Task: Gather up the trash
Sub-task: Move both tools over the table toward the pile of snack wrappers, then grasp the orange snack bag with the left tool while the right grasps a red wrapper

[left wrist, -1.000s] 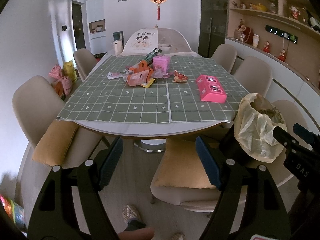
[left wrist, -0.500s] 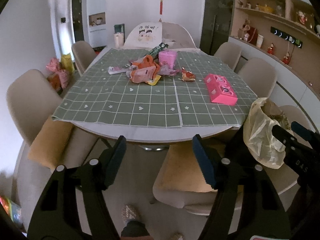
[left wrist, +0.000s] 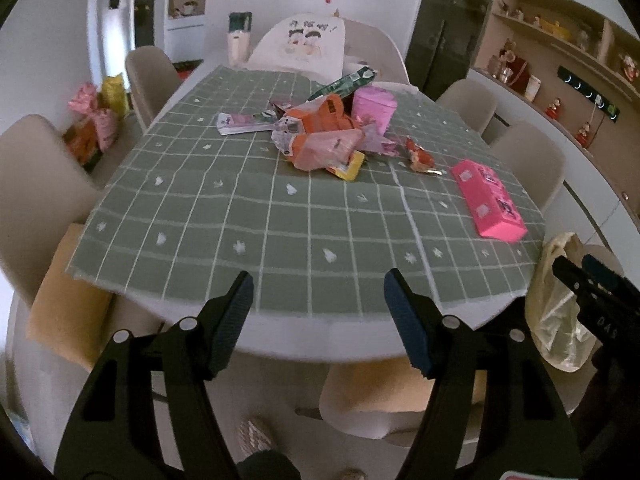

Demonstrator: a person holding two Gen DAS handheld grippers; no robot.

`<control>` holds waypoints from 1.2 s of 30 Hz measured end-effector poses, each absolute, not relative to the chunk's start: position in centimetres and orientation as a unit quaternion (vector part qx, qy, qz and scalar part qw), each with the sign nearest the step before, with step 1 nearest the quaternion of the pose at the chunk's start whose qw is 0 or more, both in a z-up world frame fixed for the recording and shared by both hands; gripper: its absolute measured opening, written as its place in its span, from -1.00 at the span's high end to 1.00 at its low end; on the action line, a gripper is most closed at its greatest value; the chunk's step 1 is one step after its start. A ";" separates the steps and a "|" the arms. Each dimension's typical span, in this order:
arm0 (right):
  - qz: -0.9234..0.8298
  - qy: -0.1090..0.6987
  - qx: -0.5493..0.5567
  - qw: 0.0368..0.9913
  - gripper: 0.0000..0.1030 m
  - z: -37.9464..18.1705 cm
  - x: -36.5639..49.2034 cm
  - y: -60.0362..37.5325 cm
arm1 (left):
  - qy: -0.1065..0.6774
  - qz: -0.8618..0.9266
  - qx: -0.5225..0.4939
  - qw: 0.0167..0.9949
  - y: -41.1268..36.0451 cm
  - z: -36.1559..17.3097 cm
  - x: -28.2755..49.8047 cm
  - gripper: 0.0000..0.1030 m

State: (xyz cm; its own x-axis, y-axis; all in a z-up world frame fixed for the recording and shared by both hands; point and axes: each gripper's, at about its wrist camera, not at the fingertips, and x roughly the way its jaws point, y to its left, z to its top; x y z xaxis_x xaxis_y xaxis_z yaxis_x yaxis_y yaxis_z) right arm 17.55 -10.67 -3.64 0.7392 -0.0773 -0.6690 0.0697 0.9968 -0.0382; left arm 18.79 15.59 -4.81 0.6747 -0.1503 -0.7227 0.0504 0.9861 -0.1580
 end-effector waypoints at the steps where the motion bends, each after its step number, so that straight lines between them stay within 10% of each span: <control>1: -0.048 0.361 -0.004 0.931 -0.35 -3.7 18.4 -10.2 | 0.402 -0.068 -0.066 0.911 16.4 -4.9 20.2 -0.25; 22: -0.127 0.419 0.045 0.898 -0.35 -5.5 21.1 -11.1 | 0.496 -0.134 -0.163 0.842 20.8 -12.1 49.3 -0.16; 30: -0.043 0.409 0.031 0.911 -0.35 -6.5 24.6 -15.0 | 0.504 -0.120 -0.193 0.833 17.8 -11.1 47.3 0.84; 36: 0.039 0.403 0.042 0.913 -0.35 -7.7 32.1 -15.7 | 0.480 -0.116 -0.174 0.852 16.7 -7.2 41.4 0.94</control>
State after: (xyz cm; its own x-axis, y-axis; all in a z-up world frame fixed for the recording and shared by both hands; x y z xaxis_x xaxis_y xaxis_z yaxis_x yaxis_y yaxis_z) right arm 32.09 -15.71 -7.65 0.6718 0.1050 -0.7332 -0.0372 0.9934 0.1083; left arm 41.35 16.66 -7.16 0.5129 -0.3636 -0.7777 0.0304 0.9130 -0.4068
